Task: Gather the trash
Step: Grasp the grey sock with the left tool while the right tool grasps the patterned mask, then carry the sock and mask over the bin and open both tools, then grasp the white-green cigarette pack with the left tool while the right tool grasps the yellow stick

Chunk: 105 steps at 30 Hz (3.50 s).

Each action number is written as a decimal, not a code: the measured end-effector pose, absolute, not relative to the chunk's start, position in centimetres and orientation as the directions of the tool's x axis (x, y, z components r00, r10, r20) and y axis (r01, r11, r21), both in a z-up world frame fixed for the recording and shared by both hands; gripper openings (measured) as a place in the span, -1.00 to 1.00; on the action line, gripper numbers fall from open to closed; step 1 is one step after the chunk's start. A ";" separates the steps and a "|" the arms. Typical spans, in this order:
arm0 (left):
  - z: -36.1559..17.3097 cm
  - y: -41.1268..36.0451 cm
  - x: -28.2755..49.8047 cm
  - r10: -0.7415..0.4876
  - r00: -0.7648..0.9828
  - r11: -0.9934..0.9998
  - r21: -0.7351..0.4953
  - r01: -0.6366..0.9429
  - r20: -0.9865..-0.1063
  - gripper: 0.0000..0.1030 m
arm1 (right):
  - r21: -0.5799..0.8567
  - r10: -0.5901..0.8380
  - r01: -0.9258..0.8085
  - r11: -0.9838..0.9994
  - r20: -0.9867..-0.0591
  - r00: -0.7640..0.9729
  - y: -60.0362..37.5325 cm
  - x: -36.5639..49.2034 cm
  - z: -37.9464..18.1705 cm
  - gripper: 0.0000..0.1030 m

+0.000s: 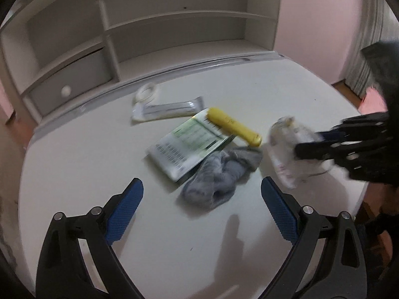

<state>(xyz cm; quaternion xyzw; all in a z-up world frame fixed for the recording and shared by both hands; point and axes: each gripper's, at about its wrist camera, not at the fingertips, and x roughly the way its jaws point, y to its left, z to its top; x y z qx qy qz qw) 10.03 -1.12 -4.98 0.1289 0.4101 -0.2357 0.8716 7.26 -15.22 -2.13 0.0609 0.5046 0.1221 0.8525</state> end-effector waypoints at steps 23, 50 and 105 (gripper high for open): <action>-0.2 -13.5 6.9 -0.423 0.511 0.763 0.011 0.647 -0.748 -0.58 | 0.255 0.043 0.255 0.933 -0.781 0.624 -34.0 -7.1 0.6 -0.66; -22.6 -53.0 -11.3 -0.406 -0.158 0.154 -0.238 0.959 -0.900 -0.57 | 0.191 -0.102 0.863 0.469 -0.958 0.267 -56.7 -34.8 -19.3 -0.66; -4.7 3.5 12.9 -0.213 0.551 0.870 0.100 0.483 -0.807 0.81 | 0.078 0.224 -0.325 0.942 -0.870 0.439 -10.5 13.2 -4.2 -0.06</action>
